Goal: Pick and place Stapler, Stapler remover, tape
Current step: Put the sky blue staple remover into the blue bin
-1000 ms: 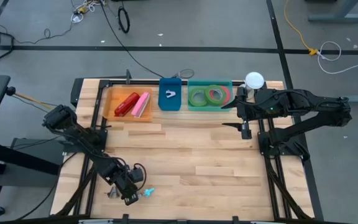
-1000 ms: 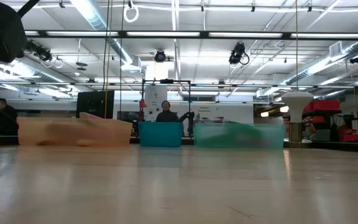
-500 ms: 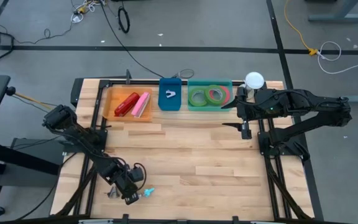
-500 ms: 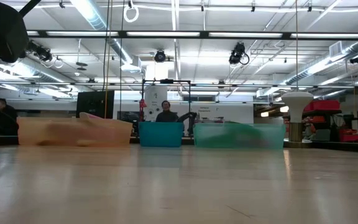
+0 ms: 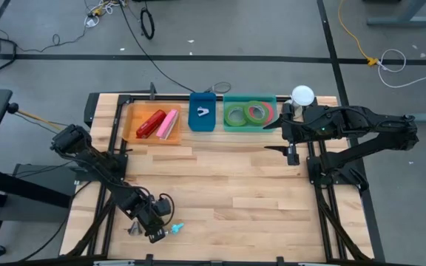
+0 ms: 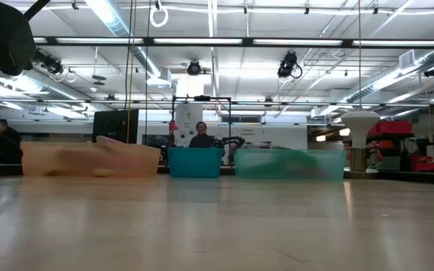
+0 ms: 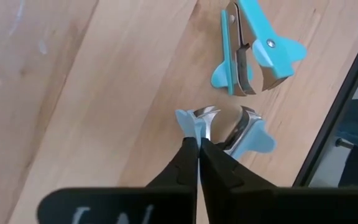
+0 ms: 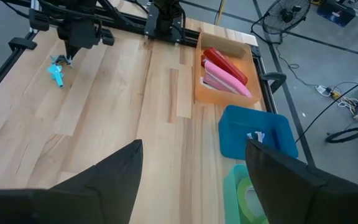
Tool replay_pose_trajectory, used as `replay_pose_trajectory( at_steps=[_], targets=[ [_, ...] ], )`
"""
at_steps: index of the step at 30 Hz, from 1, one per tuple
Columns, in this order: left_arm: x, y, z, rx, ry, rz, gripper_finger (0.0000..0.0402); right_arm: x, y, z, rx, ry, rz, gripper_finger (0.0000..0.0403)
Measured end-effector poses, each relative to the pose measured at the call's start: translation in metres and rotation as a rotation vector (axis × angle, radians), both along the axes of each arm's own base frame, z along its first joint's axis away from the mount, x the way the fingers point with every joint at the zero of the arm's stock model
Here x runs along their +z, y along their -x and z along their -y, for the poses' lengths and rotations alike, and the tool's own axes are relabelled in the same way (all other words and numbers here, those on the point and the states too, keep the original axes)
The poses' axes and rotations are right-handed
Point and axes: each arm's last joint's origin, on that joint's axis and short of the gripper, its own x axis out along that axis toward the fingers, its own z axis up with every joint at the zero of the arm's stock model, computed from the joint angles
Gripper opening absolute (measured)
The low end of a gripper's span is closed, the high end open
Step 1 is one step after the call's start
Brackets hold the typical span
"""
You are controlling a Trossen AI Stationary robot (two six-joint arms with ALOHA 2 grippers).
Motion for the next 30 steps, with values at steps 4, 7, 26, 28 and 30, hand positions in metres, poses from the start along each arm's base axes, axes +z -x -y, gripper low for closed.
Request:
replay_pose_trajectory(
  at_steps=[4,7,26,28,30],
  targets=[
    [0.0,-0.001,-0.001,0.004,0.005,0.001,0.0007,0.0,0.0,0.0,0.0,0.0,0.0,0.0282],
    [0.001,-0.005,-0.003,0.012,0.025,0.002,0.0005,0.0,0.0,0.0,0.0,0.0,0.0,0.0282],
    [0.041,-0.013,-0.064,0.087,-0.028,0.052,0.0001,0.0,0.0,0.0,0.008,0.011,-0.001,0.0282],
    [0.048,-0.015,-0.074,0.092,-0.036,0.081,0.0001,0.0,0.0,0.0,0.008,0.011,-0.001,0.0282],
    [0.053,-0.016,-0.084,0.096,-0.046,0.109,0.0001,0.0,0.0,0.0,0.008,0.011,-0.001,0.0282]
  ],
)
